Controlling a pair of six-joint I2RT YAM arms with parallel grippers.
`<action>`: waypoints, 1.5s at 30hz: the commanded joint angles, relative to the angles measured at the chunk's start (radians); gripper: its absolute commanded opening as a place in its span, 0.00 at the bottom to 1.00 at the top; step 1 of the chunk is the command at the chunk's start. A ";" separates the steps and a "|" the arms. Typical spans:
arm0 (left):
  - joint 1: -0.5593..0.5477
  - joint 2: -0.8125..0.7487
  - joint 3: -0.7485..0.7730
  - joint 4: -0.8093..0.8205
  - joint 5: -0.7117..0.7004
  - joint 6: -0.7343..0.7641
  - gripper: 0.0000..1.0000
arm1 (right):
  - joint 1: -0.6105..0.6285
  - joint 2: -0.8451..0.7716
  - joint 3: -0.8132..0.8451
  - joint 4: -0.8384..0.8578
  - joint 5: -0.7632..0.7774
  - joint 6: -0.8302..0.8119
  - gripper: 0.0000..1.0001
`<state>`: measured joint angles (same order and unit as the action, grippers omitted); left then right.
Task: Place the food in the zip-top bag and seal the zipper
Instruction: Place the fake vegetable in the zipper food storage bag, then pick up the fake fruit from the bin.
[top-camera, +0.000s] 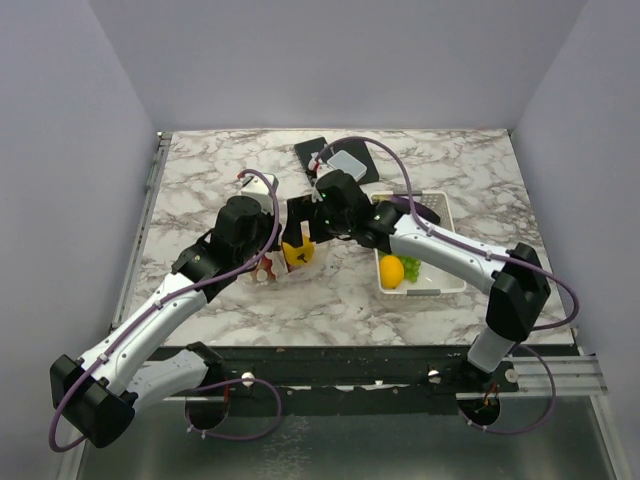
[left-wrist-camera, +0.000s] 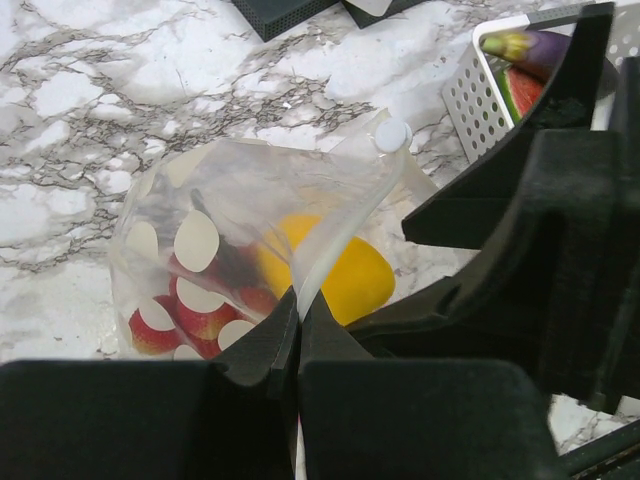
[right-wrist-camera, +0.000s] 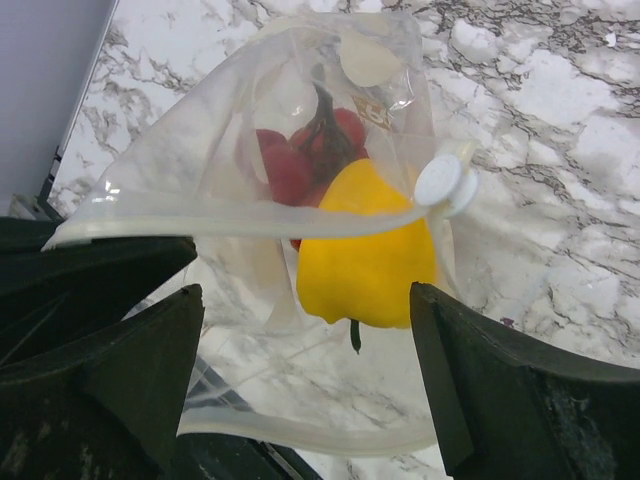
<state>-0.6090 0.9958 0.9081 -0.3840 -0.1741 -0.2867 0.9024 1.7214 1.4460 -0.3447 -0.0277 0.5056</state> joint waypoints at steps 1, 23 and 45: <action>-0.003 -0.013 -0.003 0.008 -0.018 0.010 0.00 | 0.007 -0.095 -0.046 0.012 0.063 0.000 0.90; -0.005 -0.006 -0.005 0.007 -0.028 0.013 0.00 | 0.004 -0.501 -0.271 -0.318 0.460 -0.029 0.86; -0.005 -0.005 -0.003 0.005 -0.011 0.012 0.00 | -0.219 -0.587 -0.595 -0.294 0.307 0.070 0.77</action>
<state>-0.6102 0.9958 0.9081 -0.3843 -0.1768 -0.2863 0.7120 1.1236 0.8803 -0.6964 0.3515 0.5644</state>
